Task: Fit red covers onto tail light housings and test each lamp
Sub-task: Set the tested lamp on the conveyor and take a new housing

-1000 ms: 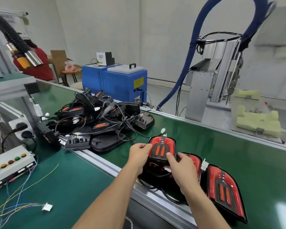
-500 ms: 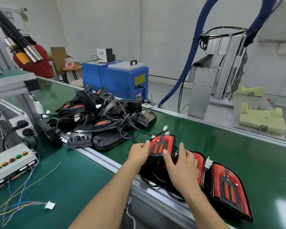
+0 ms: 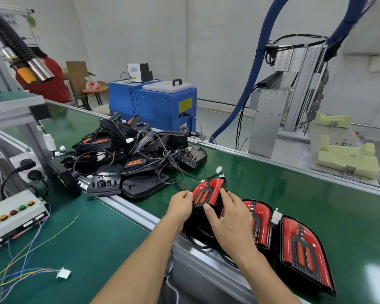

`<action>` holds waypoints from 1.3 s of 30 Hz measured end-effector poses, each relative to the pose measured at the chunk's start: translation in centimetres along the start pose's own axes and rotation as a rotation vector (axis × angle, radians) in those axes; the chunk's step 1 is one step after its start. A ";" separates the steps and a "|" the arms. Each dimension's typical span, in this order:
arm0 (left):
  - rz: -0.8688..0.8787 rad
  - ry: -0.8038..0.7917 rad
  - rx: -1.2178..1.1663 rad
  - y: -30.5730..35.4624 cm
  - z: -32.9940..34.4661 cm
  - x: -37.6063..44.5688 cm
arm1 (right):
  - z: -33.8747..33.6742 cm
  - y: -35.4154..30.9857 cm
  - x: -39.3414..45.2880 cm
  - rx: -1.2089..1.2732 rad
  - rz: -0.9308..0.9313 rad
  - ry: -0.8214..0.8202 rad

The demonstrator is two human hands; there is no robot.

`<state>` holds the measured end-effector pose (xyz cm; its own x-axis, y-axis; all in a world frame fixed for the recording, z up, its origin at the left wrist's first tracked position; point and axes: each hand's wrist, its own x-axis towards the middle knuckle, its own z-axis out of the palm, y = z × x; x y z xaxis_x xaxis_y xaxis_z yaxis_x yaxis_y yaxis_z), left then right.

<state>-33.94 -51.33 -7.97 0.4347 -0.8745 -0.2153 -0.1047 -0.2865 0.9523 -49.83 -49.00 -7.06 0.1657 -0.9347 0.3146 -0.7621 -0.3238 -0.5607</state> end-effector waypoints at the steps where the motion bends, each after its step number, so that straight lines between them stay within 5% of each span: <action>1: 0.000 0.019 0.002 -0.2 -0.1 0.0 | 0.1 0.0 0.0 0.003 -0.007 -0.003; 23: -0.077 -0.014 -0.162 -1.6 -2.1 -0.8 | 0.4 -0.4 -1.0 0.059 -0.003 -0.025; 39: -0.004 -0.042 -0.235 -3.3 -3.1 -2.2 | 1.3 -2.2 -2.1 0.037 -0.168 0.013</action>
<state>-31.74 -47.28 -9.97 0.3962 -0.8905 -0.2236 0.1106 -0.1955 0.9744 -47.67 -46.52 -7.51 0.2810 -0.8648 0.4161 -0.7003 -0.4812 -0.5273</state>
